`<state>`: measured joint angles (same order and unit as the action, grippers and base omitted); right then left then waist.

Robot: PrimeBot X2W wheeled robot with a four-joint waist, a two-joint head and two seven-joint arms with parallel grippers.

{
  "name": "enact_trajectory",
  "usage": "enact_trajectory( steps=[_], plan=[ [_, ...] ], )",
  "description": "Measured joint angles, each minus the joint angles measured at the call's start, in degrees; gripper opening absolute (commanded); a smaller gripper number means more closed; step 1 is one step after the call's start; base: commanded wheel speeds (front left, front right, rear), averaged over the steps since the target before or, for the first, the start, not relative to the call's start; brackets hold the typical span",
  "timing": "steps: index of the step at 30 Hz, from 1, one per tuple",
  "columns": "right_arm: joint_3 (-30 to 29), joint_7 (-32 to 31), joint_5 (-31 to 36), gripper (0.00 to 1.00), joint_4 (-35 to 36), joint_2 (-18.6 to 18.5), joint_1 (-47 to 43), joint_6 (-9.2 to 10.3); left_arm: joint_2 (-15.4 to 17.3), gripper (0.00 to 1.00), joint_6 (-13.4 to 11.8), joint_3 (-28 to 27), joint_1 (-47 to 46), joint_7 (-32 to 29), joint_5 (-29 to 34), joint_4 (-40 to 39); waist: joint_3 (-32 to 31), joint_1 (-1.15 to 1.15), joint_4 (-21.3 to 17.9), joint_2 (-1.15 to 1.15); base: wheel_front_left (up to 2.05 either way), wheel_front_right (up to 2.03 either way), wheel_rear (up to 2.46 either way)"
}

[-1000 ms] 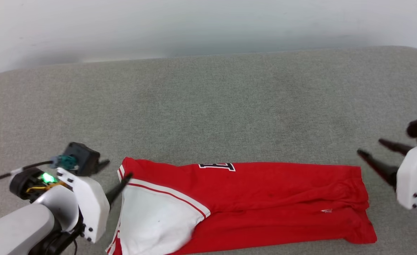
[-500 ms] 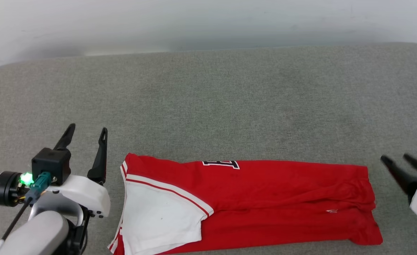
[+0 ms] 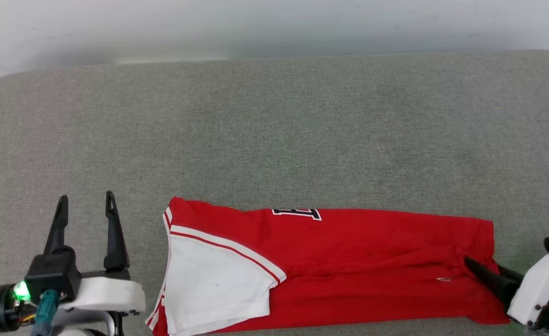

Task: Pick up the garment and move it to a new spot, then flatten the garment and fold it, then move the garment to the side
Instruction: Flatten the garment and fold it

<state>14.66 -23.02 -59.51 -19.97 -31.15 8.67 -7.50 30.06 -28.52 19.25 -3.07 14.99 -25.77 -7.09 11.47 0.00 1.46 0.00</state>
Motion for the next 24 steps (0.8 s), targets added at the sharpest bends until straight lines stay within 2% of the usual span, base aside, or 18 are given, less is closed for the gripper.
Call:
enact_trajectory(
  steps=[10, 11, 12, 13, 18, 24],
  plan=[
    [3.48, -1.03, -1.18, 1.0, -0.55, 1.88, 0.46, 0.01, -11.94, 1.0, 5.64, -8.57, 7.14, 0.08, 12.04, -0.68, 0.01, 0.0, 0.8, 0.0, 0.0, 0.0, 0.0],
    [3.74, -1.12, -1.33, 0.81, -0.69, 1.9, 0.63, 0.01, -12.94, 1.0, 6.16, -8.96, 7.66, 0.08, 13.04, -0.54, -0.06, 0.0, 0.86, 0.0, 0.0, 0.0, 0.0],
    [3.91, -1.02, -1.33, 0.55, -1.0, 1.94, 0.84, 0.01, -14.07, 1.0, 6.61, -9.58, 8.1, 0.08, 13.76, -0.31, -0.14, 0.0, 0.92, 0.0, 0.0, 0.0, 0.0],
    [4.03, -0.85, -1.33, 0.0, -1.38, 2.01, 0.98, 0.01, -14.85, 1.0, 6.97, -10.03, 8.57, 0.08, 14.91, -0.09, -0.23, 0.0, 0.95, 0.0, 0.0, 0.0, 0.0],
    [4.38, -0.24, -1.52, 0.0, -2.4, 1.91, 1.83, -0.04, -18.69, 1.0, 8.48, -12.36, 10.46, 0.08, 18.09, 1.4, -1.14, 0.0, 1.17, 0.0, 0.0, 0.0, 0.0],
    [3.31, -0.8, -1.55, 0.0, -2.3, -1.66, 2.74, -0.03, -20.82, 1.0, 11.03, -13.84, 12.5, 0.08, 21.35, 2.69, -2.89, 0.0, 1.22, 0.0, 0.0, 0.0, 0.0]
  ],
)
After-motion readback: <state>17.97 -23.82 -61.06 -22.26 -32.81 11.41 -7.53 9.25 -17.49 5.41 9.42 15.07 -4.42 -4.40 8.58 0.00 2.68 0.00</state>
